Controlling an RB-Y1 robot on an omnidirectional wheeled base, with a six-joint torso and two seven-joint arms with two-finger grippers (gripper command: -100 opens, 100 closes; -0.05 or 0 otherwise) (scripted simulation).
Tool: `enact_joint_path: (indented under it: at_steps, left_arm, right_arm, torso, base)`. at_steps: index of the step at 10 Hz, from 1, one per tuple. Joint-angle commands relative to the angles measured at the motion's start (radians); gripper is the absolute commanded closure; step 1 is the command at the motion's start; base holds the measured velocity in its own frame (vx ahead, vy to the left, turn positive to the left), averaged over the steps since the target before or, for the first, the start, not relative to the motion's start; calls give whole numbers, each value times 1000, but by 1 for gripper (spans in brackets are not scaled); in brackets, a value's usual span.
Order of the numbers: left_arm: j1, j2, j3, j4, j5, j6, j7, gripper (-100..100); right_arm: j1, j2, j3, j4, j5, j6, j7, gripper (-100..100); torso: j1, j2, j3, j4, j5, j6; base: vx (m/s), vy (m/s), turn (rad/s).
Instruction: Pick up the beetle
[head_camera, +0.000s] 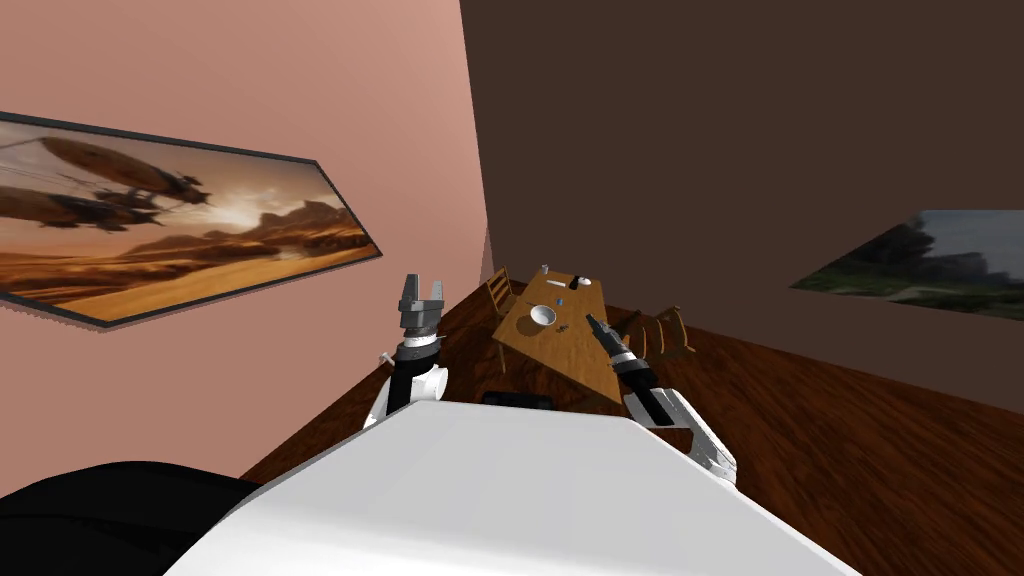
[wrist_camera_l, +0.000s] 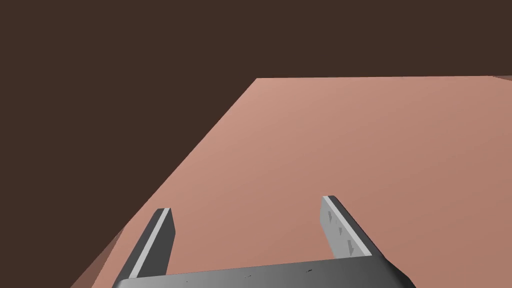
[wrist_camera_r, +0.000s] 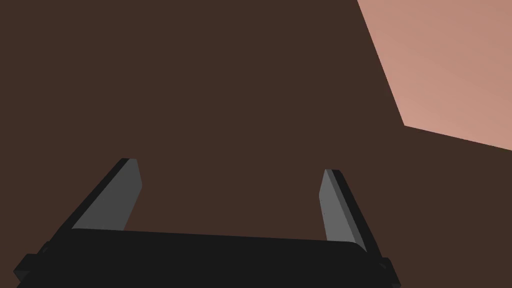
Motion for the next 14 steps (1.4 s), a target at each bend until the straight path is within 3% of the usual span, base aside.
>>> enact_joint_path:
  at_steps: [1, 4, 7, 10, 11, 12, 13, 14]
  left_arm:
    - [0, 0, 0, 0, 0, 0, 0, 0]
    - [0, 0, 0, 0, 0, 0, 0, 0]
    - [0, 0, 0, 0, 0, 0, 0, 0]
    - [0, 0, 0, 0, 0, 0, 0, 0]
    - [0, 0, 0, 0, 0, 0, 0, 0]
    - [0, 0, 0, 0, 0, 0, 0, 0]
    - [0, 0, 0, 0, 0, 0, 0, 0]
    - [0, 0, 0, 0, 0, 0, 0, 0]
  right_arm:
    - [-1, -12, -4, 40, 36, 0, 2, -100]
    - [-12, -68, -4, 122, 127, 11, 4, -100]
    - [-16, -95, -2, 215, 204, 14, 4, -100]
    - [-21, -149, 8, 331, 293, 18, 4, -100]
    - [-21, -149, 8, 344, 318, 18, 4, -100]
    - [-23, -176, 15, 394, 349, 20, 4, -100]
    - [-23, -176, 15, 405, 375, 20, 4, -100]
    - [-25, -204, 22, 454, 406, 20, 3, -100]
  torso:
    - [0, 0, 0, 0, 0, 0]
    - [0, 0, 0, 0, 0, 1]
    - [1, -1, 0, 0, 0, 0]
    - [0, -1, -1, 0, 0, 1]
    - [1, -2, -1, 0, 0, 1]
    - [0, -2, -1, 0, 0, 1]
    - [1, -2, -1, 0, 0, 0]
    - [0, -2, -1, 0, 0, 2]
  base:
    - [-23, -3, 177]
    - [-26, 8, 291]
    - [-11, 6, 235]
    - [-3, 14, 292]
    - [3, 6, 181]
    - [4, 14, 354]
    - [9, 5, 171]
    - [16, 14, 314]
